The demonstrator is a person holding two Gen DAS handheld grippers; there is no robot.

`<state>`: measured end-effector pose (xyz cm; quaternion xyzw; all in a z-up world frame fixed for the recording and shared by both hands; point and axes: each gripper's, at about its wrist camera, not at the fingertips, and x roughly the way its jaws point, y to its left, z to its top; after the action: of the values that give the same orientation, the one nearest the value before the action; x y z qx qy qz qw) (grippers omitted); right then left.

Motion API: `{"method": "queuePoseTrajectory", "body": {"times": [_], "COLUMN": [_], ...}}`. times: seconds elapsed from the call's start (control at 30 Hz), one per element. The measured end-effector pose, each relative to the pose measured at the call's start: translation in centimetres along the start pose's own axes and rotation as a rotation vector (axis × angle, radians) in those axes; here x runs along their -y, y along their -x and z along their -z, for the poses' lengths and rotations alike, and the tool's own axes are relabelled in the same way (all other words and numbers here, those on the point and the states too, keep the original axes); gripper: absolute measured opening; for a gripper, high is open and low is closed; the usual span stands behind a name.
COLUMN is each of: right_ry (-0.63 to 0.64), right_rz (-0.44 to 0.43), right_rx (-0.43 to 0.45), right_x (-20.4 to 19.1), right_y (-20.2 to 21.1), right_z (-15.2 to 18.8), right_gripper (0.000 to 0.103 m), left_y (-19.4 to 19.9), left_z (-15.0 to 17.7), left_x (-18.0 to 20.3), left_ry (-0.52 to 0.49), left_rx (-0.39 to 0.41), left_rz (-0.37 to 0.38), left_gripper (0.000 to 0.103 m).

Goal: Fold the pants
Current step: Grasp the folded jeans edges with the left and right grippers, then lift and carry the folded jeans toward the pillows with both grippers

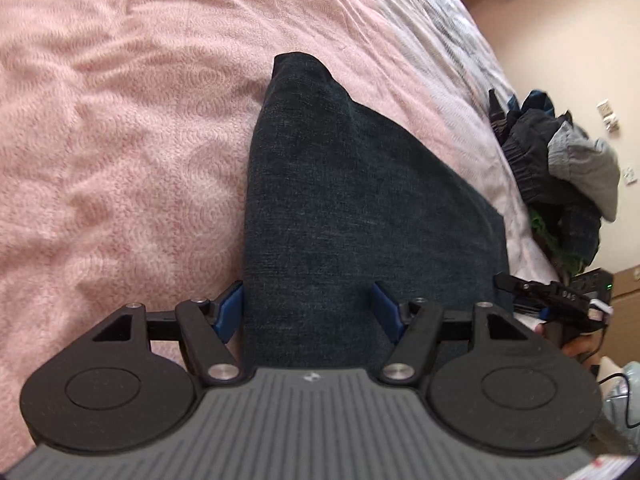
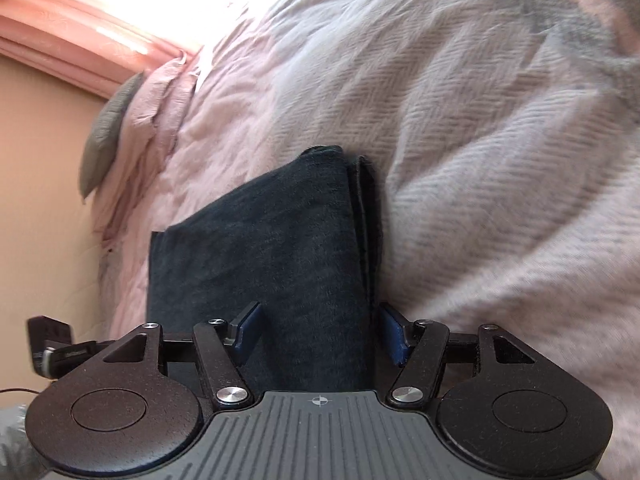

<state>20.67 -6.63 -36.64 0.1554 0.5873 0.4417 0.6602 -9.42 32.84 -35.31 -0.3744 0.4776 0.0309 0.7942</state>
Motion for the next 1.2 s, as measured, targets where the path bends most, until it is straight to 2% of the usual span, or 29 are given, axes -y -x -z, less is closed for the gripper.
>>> {"method": "queuePoseTrajectory", "body": {"times": [0.1,0.27,0.4,0.5,0.6,0.67,0.73,0.77,0.87,1.0,1.2], "right_ry": [-0.007,-0.018,-0.028,-0.052,-0.090,-0.094,-0.100,-0.107,-0.071,-0.046,0.057], "right_rz": [-0.053,-0.087,-0.107,-0.111,-0.112,-0.098,-0.090,-0.092,-0.043,0.009,-0.001], "right_rx": [-0.008,-0.025,-0.072,-0.074,-0.068,-0.062,-0.054,-0.048,-0.037,-0.043,-0.117], "right_x": [0.2,0.4,1.1,1.5,1.4,1.2,0.7,0.3,-1.7,-4.9,-12.1], "right_y": [-1.5,-2.9,-1.7,-1.7,-2.5,-2.4,-1.9,-1.6,-0.8,-0.1,-0.7], "right_z": [-1.0,-1.7,-1.4,-1.2,-1.6,-1.6,-1.4,-1.3,-1.5,-2.3,-4.8], "right_gripper": [0.059,0.059,0.049,0.048,0.047,0.039,0.021,0.020,0.017,0.016,0.016], "left_y": [-0.5,-1.2,-1.3,-1.7,-2.4,-2.4,-1.7,-1.4,0.0,2.4,8.1], "left_z": [-0.2,-1.0,-1.2,-1.3,-1.3,-1.2,-1.0,-1.0,-0.8,-0.2,1.0], "left_x": [-0.7,-1.6,-1.5,-1.4,-0.6,-0.2,-0.1,0.1,1.4,3.3,3.5], "left_ry": [0.031,0.095,0.081,0.089,0.057,0.033,0.049,0.051,0.033,0.040,0.146], "left_rx": [0.005,0.006,-0.010,-0.011,-0.014,-0.009,0.003,0.013,0.039,0.086,0.193], "left_rz": [0.037,0.086,0.103,0.110,0.071,0.045,0.046,0.043,0.024,0.005,-0.032], "left_gripper": [0.062,0.065,0.062,0.062,0.053,0.040,0.029,0.023,0.015,0.013,0.012]}}
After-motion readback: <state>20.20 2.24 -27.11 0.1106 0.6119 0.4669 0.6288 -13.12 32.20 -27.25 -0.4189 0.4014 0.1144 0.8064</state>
